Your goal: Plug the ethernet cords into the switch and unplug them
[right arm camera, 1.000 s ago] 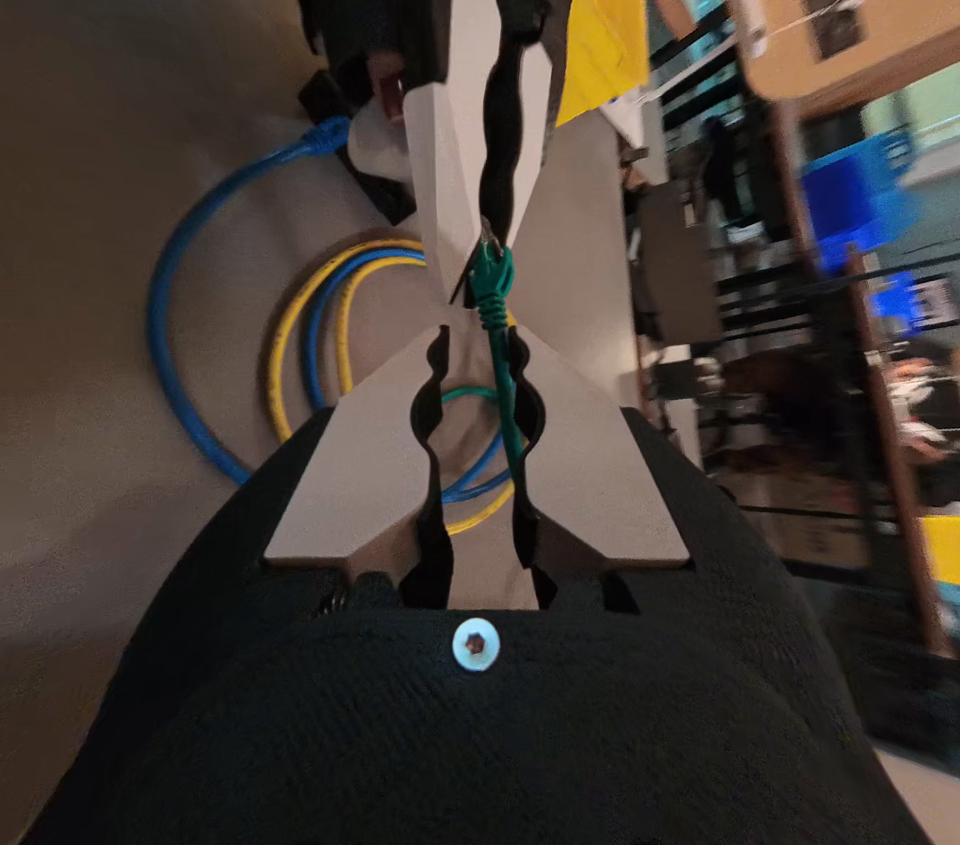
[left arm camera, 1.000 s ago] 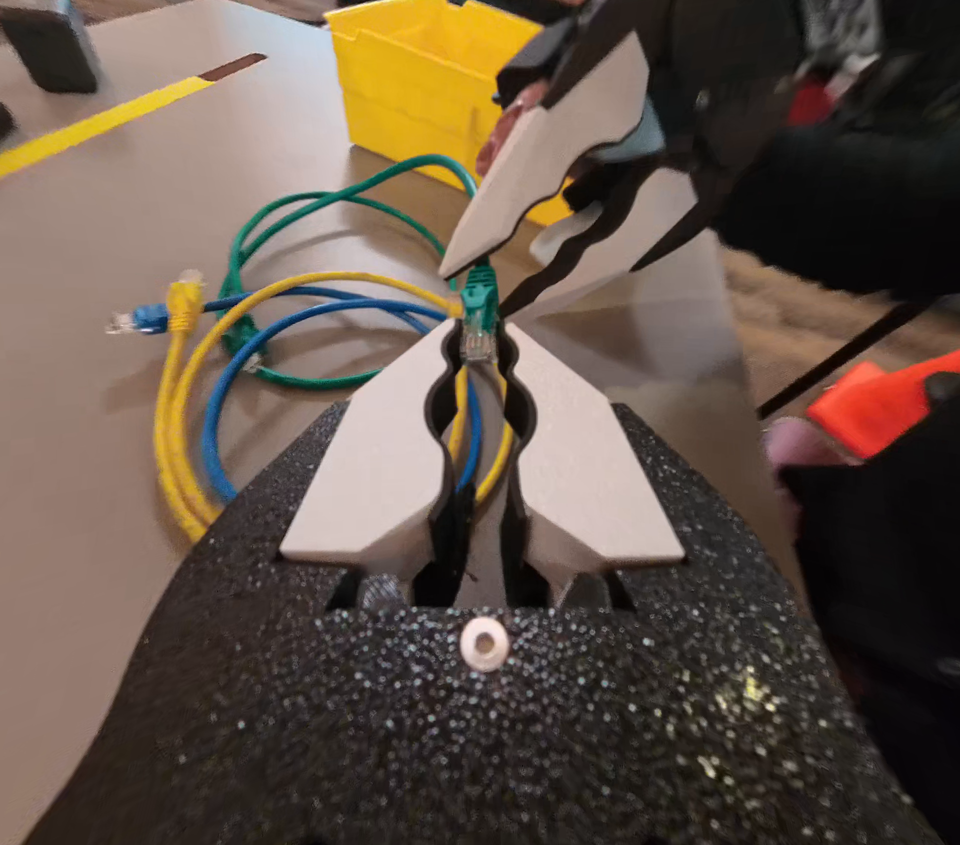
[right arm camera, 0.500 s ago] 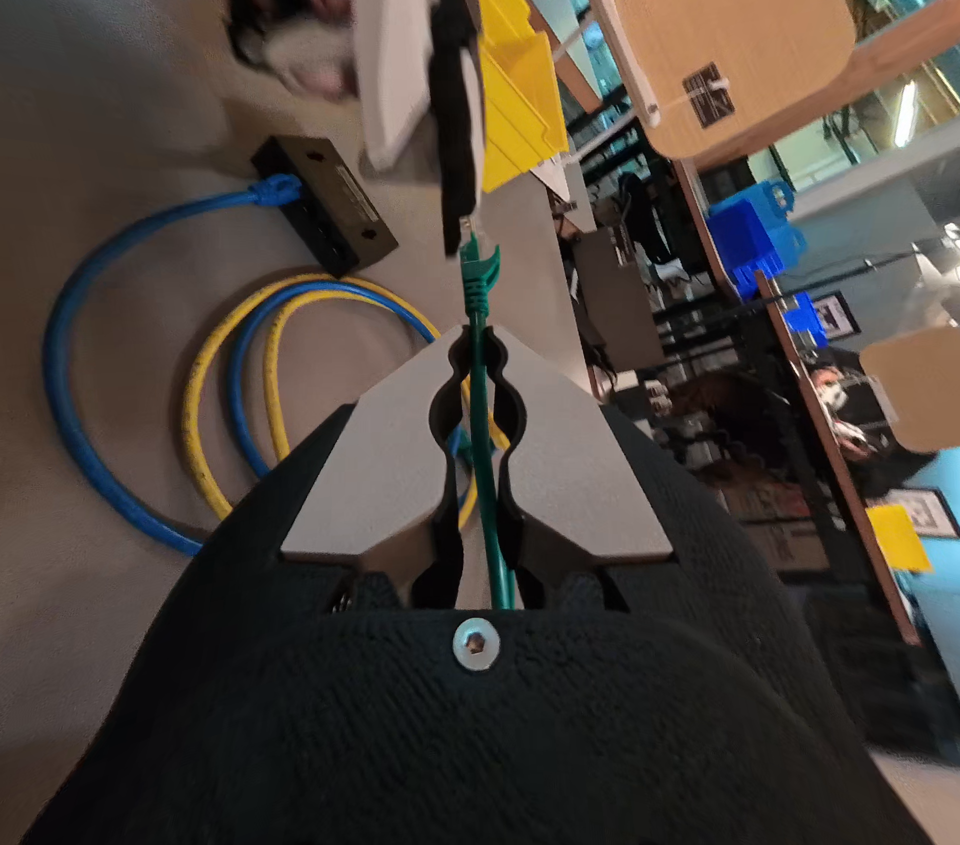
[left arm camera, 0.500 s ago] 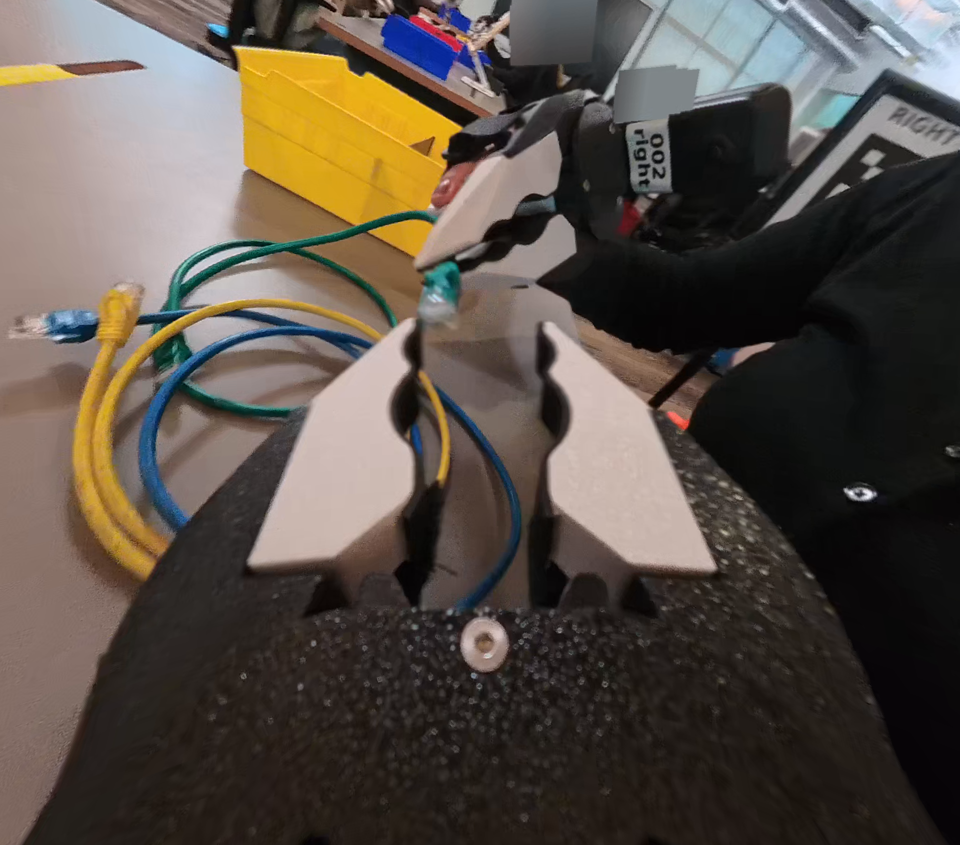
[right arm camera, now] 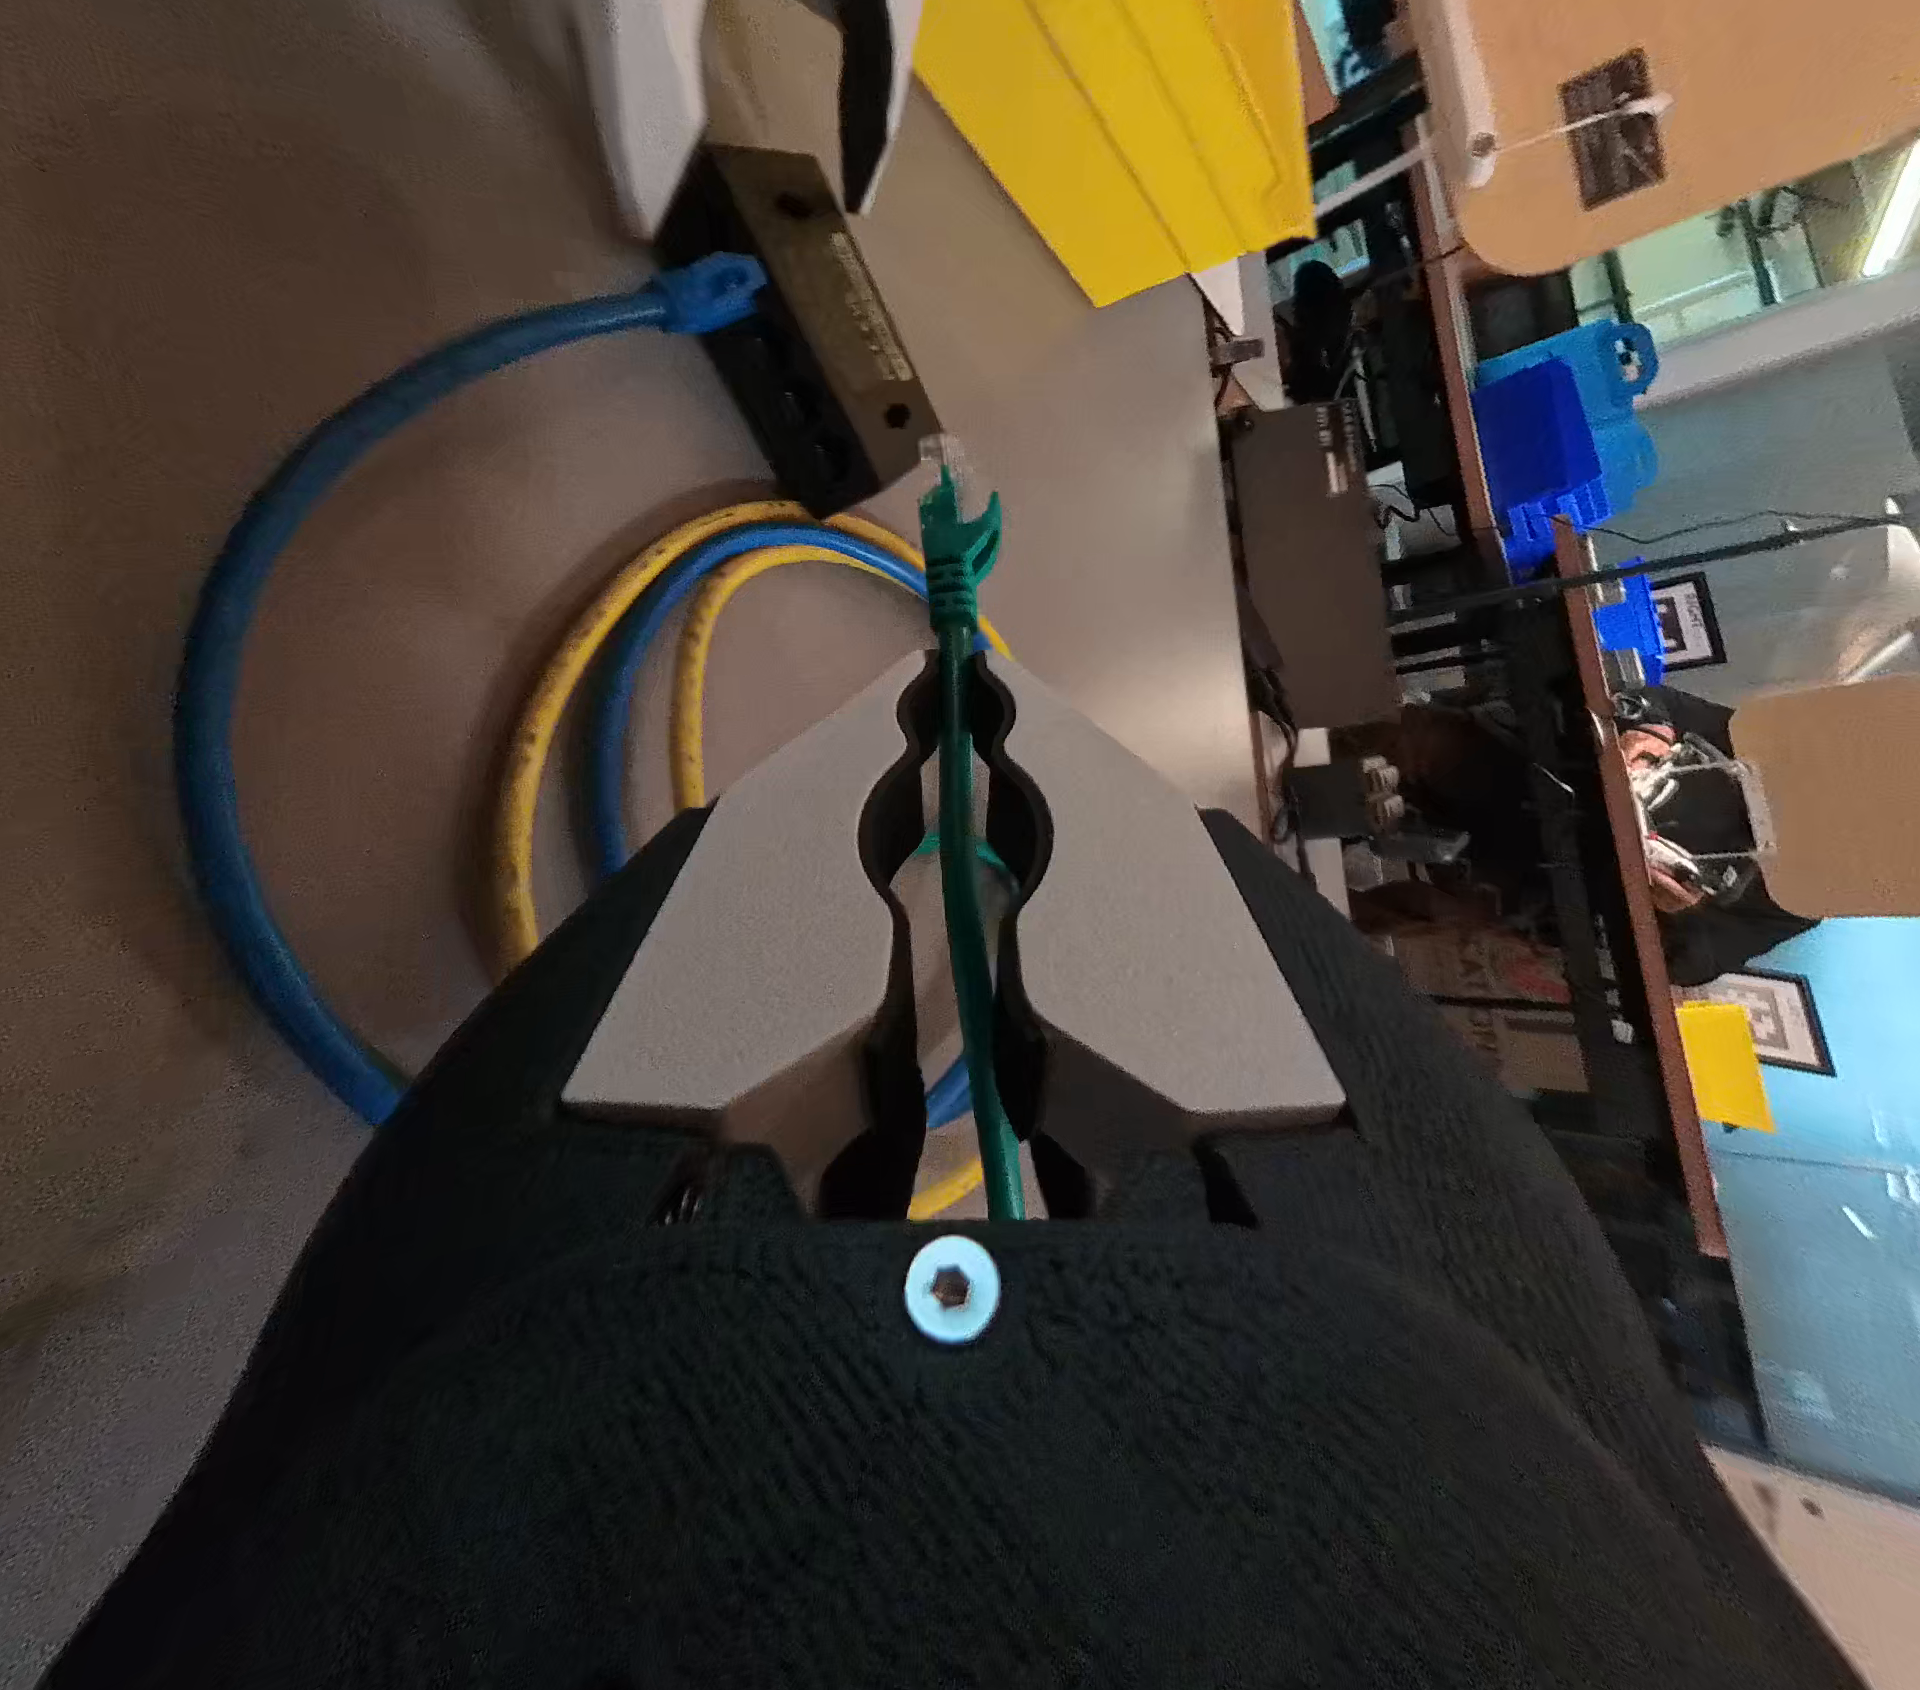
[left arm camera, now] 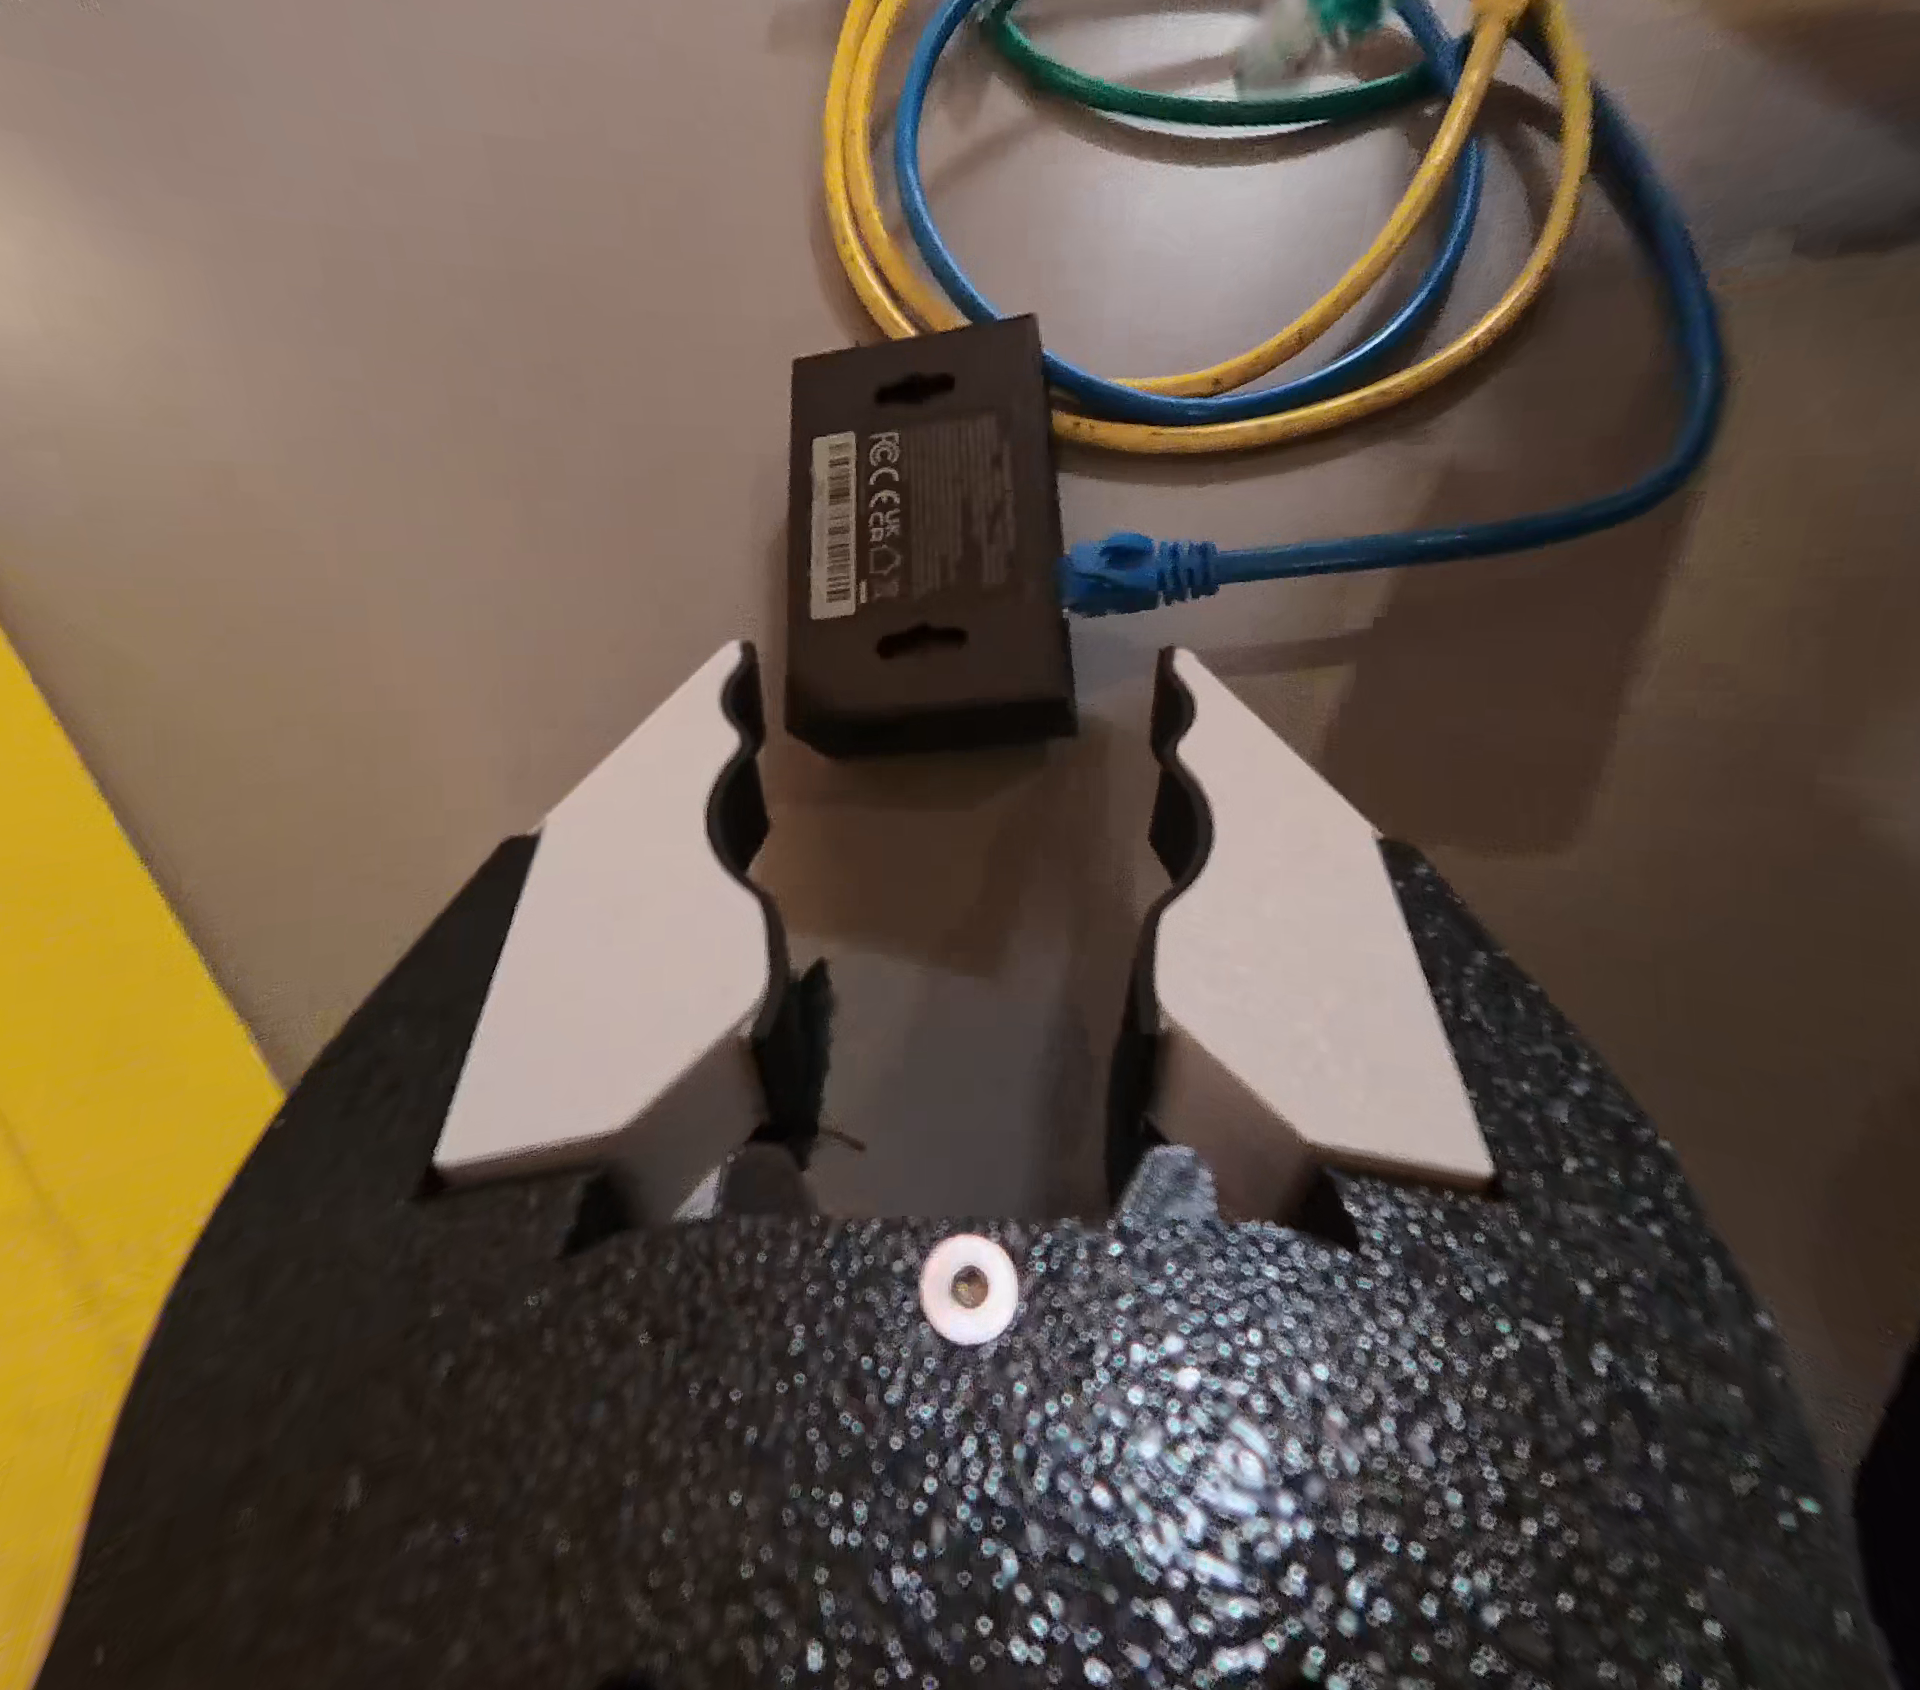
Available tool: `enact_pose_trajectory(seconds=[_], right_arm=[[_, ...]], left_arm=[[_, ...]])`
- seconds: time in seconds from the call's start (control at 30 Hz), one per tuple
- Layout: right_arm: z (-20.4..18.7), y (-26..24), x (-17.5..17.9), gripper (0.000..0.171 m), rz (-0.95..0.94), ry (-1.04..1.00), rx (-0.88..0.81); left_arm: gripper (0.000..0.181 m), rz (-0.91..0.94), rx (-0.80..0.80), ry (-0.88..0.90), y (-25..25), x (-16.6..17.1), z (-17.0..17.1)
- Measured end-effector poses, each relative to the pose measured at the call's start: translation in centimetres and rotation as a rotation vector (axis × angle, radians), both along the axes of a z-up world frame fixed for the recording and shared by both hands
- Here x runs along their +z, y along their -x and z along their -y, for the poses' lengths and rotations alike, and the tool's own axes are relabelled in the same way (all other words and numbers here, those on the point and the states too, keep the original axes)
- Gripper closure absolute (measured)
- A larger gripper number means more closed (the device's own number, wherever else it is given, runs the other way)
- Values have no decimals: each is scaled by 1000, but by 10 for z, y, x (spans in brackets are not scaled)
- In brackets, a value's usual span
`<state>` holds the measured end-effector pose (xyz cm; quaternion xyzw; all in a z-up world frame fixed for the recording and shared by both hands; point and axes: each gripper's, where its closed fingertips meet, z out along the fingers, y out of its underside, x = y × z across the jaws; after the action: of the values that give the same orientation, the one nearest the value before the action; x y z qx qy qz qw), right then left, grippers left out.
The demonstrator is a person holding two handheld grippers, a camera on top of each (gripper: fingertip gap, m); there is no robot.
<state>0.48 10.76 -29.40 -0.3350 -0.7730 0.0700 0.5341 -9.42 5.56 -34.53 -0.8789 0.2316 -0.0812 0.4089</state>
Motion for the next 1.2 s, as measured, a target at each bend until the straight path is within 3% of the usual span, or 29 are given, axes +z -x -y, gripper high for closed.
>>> enact_pose_trajectory(seconds=[0.27, 0.57, 1.2], right_arm=[[1, 12, -26, 168, 111, -58, -85], [-26, 25, -29, 168, 208, -295, -306], [-28, 36, -17, 168, 275, -493, -232]], left_arm=[[122, 85, 29, 126, 2, -16, -9], [122, 374, 294, 282, -9, -7, -15], [122, 442, 354, 388, -17, -5, -20]])
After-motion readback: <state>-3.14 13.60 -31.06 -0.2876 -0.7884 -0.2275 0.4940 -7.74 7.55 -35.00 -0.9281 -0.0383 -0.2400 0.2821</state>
